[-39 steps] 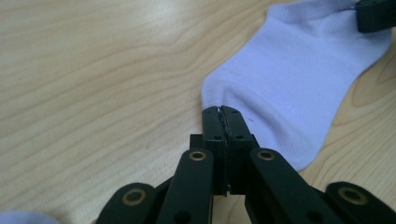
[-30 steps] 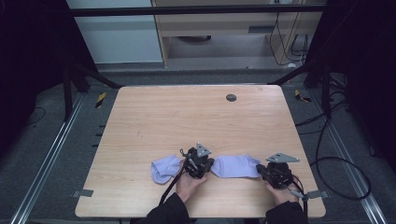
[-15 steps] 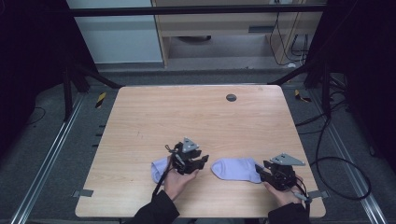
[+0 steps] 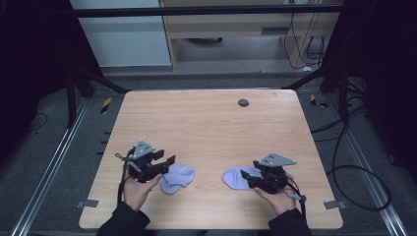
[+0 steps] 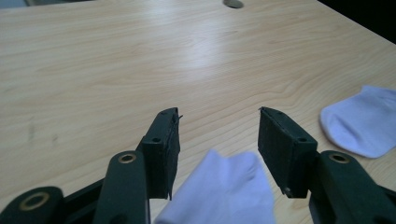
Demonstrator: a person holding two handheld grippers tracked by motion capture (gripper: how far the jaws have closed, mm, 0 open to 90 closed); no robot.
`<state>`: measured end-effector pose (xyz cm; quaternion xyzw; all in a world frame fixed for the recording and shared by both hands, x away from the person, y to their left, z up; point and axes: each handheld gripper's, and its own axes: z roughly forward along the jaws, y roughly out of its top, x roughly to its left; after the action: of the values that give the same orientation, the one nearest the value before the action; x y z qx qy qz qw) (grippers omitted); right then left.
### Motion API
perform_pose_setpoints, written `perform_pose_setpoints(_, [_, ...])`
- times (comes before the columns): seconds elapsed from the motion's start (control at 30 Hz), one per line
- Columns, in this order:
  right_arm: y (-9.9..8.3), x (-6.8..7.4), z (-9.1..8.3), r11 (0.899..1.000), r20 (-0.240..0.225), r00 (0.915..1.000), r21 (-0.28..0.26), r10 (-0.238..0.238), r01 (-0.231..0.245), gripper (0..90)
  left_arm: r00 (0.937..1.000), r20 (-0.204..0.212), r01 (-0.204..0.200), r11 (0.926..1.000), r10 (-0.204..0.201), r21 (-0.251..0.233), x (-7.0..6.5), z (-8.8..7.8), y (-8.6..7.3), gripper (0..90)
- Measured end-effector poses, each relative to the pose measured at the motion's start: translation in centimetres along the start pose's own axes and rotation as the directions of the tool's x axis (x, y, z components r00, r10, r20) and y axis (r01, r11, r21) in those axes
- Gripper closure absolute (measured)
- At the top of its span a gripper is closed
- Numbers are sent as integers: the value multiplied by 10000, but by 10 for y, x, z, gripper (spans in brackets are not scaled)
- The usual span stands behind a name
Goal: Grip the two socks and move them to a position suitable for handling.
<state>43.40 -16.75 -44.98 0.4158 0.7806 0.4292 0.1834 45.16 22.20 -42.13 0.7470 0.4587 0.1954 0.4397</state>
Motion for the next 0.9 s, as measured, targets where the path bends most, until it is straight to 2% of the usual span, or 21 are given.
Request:
perform_pose_setpoints(0.17, [16,15,12,9997,-389,9991,-149,-192,186,378,9989,-435,174,9996,-165,204,18,-15,-20,471])
perform_pose_setpoints(0.4, [34,41,35,9976,-971,9929,-202,-681,664,390,9988,-448,213,9974,-182,692,29,-21,-49,479])
perform_pose_setpoints(0.53, [42,58,52,9955,-1309,9869,-7,-939,946,415,9988,-480,150,9944,-101,1045,31,-18,-58,493])
perform_pose_setpoints(0.9, [47,94,89,9854,-2035,9671,425,-1528,1646,486,9995,-217,-212,9897,245,1419,24,-9,-66,515])
